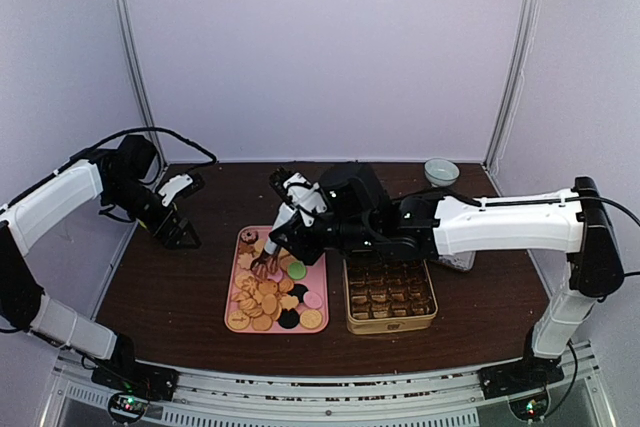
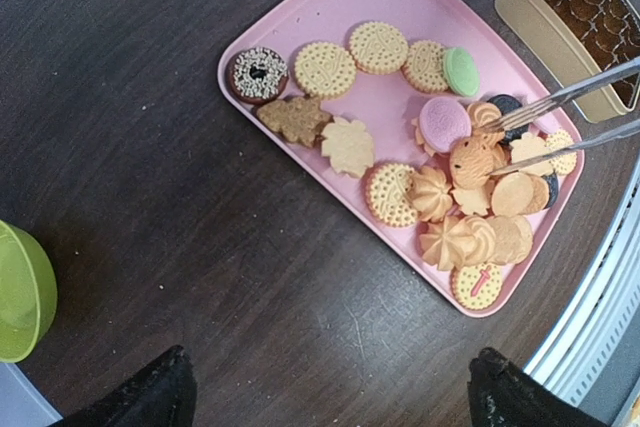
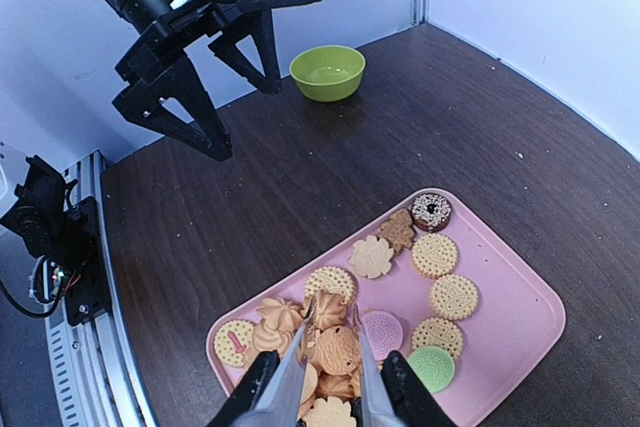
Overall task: Pack the cookies
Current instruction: Pick up the fake cookies from the plate.
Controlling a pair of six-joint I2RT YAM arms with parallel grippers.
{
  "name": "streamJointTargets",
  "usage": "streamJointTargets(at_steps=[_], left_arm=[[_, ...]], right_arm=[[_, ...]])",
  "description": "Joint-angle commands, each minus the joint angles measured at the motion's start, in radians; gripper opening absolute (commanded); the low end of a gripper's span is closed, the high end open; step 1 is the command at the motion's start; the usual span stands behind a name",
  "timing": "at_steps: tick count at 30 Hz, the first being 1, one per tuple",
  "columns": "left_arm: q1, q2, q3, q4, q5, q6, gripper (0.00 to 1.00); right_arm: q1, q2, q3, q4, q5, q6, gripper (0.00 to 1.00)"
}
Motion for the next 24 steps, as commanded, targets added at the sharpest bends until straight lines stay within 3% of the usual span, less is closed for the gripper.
streamJointTargets(at_steps=[1,15,24], left_arm=[[0.009,0.015,-0.012,0.023,-0.006,0.025,0.98],[0.009,0.028,-0.008,0.017,0.004,0.032,0.98],[0.009,0.032,0.006,0.004,0.010,0.023,0.98]], right_arm=[[0.022,-0.028,-0.006,-0.003,0.019,-0.008,0.32],[0.055,-0.229,-0.234,-0.017,0.083,0.046,0.35],[0.063,-0.210,-0.240,0.006,0.068,0.061,0.37]])
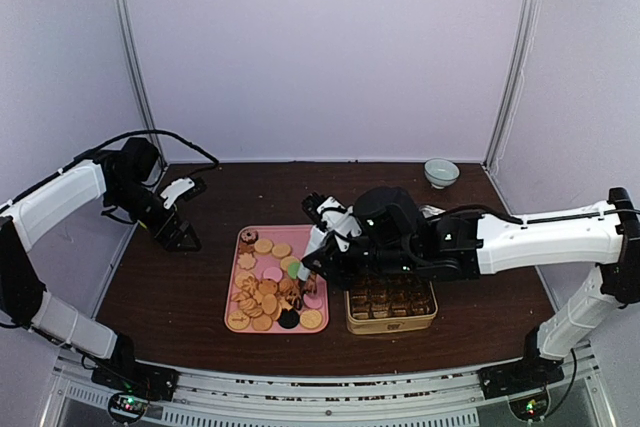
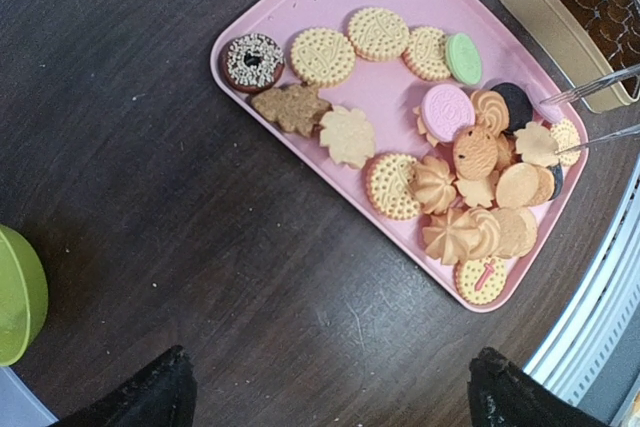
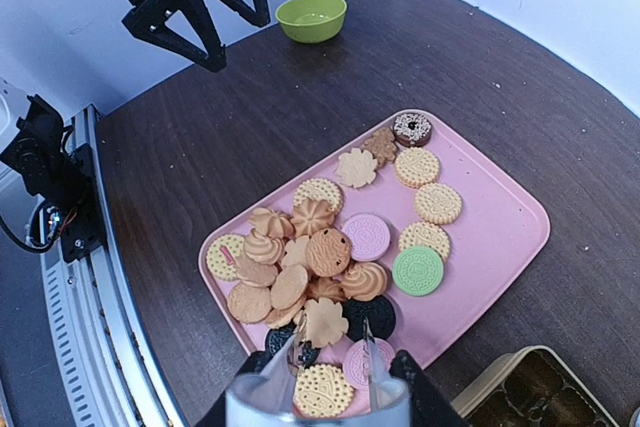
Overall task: Pack the cookies
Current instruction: Pick up the fake cookies from the plate.
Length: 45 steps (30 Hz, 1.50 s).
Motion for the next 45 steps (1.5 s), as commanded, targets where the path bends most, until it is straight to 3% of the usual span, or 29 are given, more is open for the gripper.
streamJointTargets(at_steps=[1,30,35,45], left_arm=[[0.008,0.006,0.015,0.004,0.013,0.006,0.98],[0.008,-0.004,0.011,-0.001,0.025,0.008,0.98],[0.008,-0.007,0.012,-0.001,0.028,0.005,0.98],[0.008,-0.008,0.025,-0.003,0.028,-0.004,0.98]], right_arm=[[0.011,0.004,0.016,0.056,0.006,0.017,0.37],[0.029,0.114,0.036,0.070,-0.059,0.004,0.36],[0.037,0.090,0.030,0.066,-0.028,-0.008,0.28],[0.038,0.010,0.062,0.058,0.026,-0.036,0.00]])
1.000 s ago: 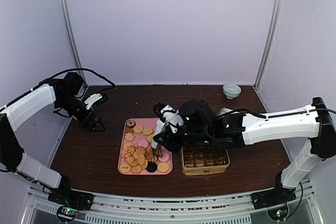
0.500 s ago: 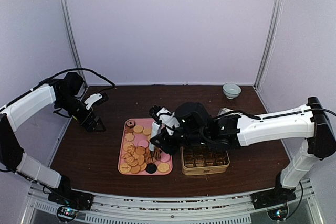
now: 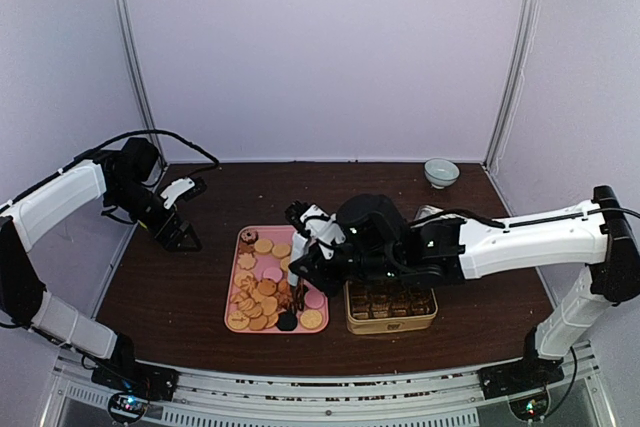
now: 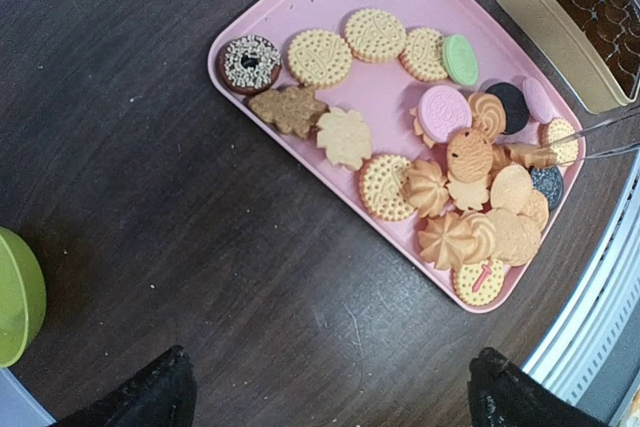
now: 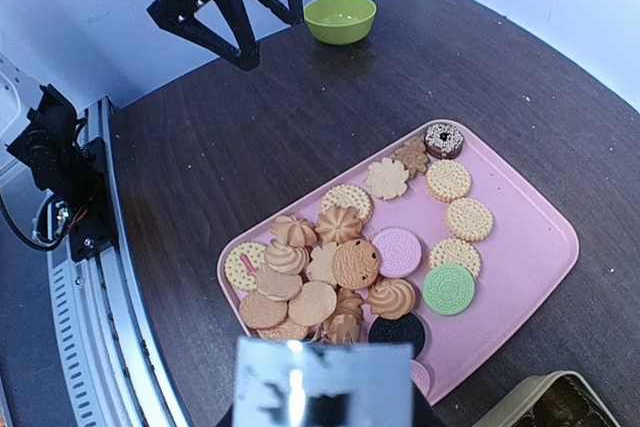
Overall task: Pack the cookies
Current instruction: Pick up the fake cookies from the plate.
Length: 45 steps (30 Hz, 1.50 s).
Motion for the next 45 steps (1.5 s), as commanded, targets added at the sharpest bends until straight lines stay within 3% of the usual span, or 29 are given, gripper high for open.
streamJointTargets(at_steps=[1,13,16,21,33,45], left_arm=[[0.008,-0.008,0.024,-0.001,0.022,-0.004,0.98],[0.008,-0.011,0.023,-0.006,0.027,-0.005,0.98],[0.008,-0.013,0.023,-0.009,0.027,-0.003,0.98],[0.008,-0.018,0.023,-0.013,0.026,0.004,0.98],[0.008,-0.026,0.021,-0.014,0.031,0.005,0.98],[0.008,-0.032,0.020,-0.017,0.035,0.007,0.98]], right_arm=[[0.008,-0.068,0.023,0.011,0.045,-0.023,0.00],[0.009,-0.058,0.020,0.013,0.037,-0.034,0.00],[0.019,-0.043,0.029,0.026,0.034,-0.042,0.11],[0.034,-0.010,0.053,0.035,0.042,-0.059,0.19],[0.054,0.044,0.090,0.039,0.079,-0.099,0.30],[0.061,0.096,0.115,0.015,0.089,-0.131,0.32]])
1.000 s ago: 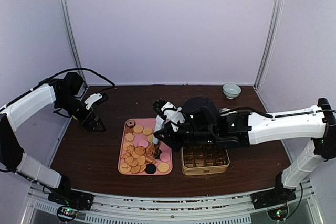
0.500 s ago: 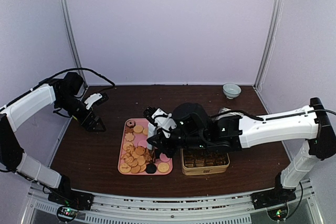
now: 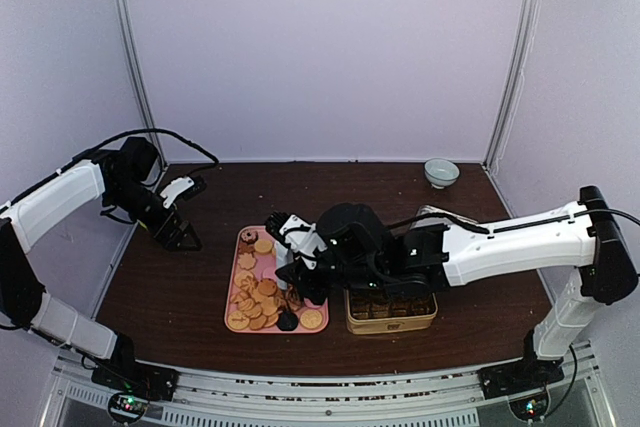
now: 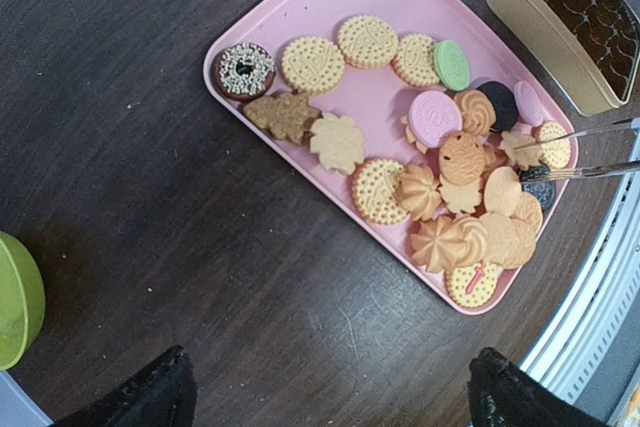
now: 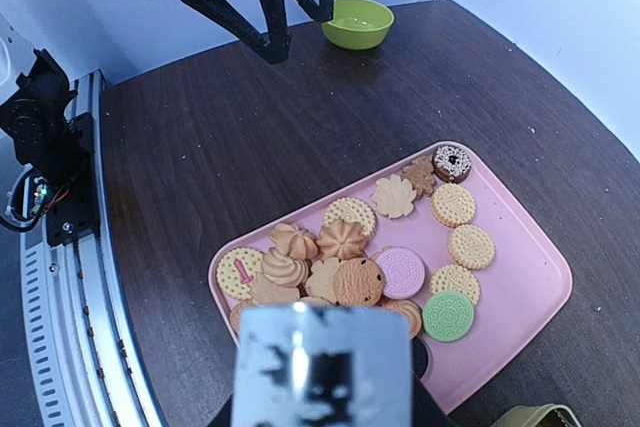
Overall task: Pack the cookies
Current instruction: Pick up the fake cookies from the plate.
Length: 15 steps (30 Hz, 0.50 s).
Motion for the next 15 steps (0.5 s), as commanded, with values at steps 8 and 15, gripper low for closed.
streamJointTargets(at_steps=[8,15], left_arm=[[0.007,-0.029,0.018,-0.019,0.018,0.012,0.98],[0.008,-0.026,0.021,-0.019,0.026,0.010,0.98]], right_arm=[[0.006,0.047,0.033,0.006,-0.006,-0.017,0.32],[0.006,0.031,0.014,0.010,0.049,-0.037,0.35]])
